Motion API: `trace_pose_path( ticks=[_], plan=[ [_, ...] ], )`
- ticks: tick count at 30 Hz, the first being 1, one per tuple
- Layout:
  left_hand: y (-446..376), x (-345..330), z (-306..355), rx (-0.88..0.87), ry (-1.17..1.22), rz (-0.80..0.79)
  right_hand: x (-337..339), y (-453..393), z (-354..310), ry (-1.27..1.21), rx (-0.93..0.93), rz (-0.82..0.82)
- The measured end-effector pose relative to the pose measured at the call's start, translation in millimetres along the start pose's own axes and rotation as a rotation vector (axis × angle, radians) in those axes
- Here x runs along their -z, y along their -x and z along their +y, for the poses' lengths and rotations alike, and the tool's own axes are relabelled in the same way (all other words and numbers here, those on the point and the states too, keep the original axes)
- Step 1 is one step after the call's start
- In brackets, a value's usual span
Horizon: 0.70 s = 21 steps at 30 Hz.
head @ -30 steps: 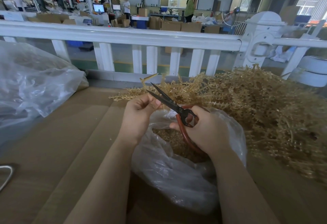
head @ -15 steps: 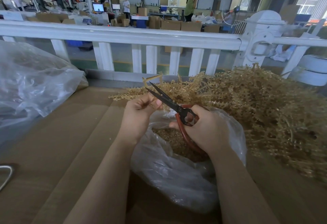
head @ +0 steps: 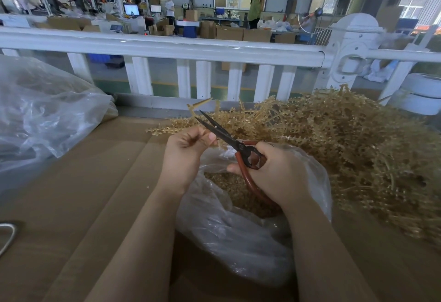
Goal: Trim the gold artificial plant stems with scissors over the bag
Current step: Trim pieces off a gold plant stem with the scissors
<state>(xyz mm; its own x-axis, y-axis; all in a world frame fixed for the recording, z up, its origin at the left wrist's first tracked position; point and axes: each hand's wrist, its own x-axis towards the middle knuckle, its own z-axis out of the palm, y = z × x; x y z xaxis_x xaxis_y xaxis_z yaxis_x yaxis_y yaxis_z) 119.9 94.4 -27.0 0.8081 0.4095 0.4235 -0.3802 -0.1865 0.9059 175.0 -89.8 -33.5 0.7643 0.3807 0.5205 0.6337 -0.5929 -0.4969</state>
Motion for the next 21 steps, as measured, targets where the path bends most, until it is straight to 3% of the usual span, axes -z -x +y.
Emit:
trace_pose_path(
  ticks=[16, 21],
  plan=[
    [0.2, -0.4, 1.0, -0.001, 0.007, -0.005, -5.4, -0.6, 6.0, -0.043, 0.013, 0.014],
    [-2.1, -0.7, -1.3, 0.07, 0.05, 0.005, -5.5, 0.7, 5.4, -0.123, 0.014, -0.01]
  ],
)
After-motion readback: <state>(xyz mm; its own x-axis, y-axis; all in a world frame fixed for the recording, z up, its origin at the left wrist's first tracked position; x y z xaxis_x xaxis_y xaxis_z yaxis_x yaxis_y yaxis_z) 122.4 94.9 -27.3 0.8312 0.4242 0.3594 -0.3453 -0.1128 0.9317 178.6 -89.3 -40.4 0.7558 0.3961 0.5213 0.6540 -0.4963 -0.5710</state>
